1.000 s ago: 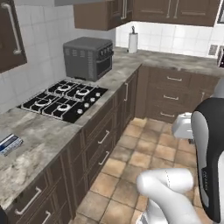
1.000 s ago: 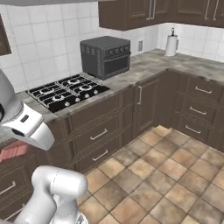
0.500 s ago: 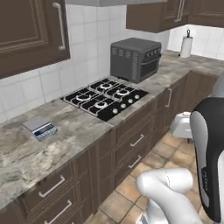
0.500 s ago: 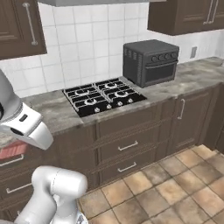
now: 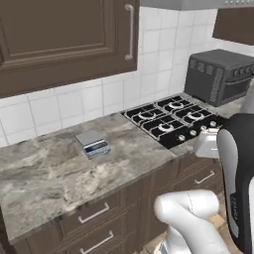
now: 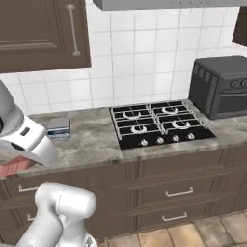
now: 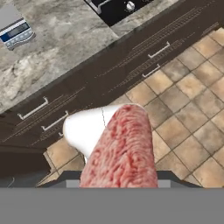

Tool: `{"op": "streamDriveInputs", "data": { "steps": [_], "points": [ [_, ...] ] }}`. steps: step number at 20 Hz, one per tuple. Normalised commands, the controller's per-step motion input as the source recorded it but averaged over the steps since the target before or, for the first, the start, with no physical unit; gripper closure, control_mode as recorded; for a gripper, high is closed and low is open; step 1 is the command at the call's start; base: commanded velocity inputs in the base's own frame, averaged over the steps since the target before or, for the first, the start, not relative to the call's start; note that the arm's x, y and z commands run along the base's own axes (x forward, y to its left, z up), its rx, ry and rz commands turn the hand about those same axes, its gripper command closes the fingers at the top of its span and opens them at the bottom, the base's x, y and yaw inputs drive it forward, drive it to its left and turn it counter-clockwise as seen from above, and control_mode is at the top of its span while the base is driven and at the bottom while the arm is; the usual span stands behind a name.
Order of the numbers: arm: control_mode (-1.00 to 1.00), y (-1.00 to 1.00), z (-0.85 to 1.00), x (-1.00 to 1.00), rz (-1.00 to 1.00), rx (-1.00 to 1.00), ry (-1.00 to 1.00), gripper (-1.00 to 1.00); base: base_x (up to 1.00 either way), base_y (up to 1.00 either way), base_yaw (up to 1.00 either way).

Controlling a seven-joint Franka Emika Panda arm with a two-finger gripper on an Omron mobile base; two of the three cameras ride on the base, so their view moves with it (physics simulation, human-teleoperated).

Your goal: Take the steak from the fridge and place it on the digital scale on the counter by the fridge. Wait a few seconds for a reading, then move it to the plate on the dining counter.

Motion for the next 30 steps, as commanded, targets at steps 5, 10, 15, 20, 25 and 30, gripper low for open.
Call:
{"op": "streamDriveInputs", "data": {
  "steps": [5,10,15,20,25,30],
  "points": [
    [1.0,0.0,0.0,0.0,0.0,0.0,0.0,1.0,0.57,0.0,0.48],
    [1.0,0.0,0.0,0.0,0.0,0.0,0.0,1.0,0.33,0.0,0.51],
    [1.0,0.0,0.0,0.0,0.0,0.0,0.0,1.0,0.55,-0.07,0.46],
    [1.0,0.0,0.0,0.0,0.0,0.0,0.0,1.0,0.63,0.0,0.34],
    [-1.0,0.0,0.0,0.28,0.12,0.0,-0.01,1.0,0.17,0.0,0.1],
    [-1.0,0.0,-0.17,0.82,0.11,0.0,-0.05,1.0,0.0,0.0,0.0]
  ]
}}
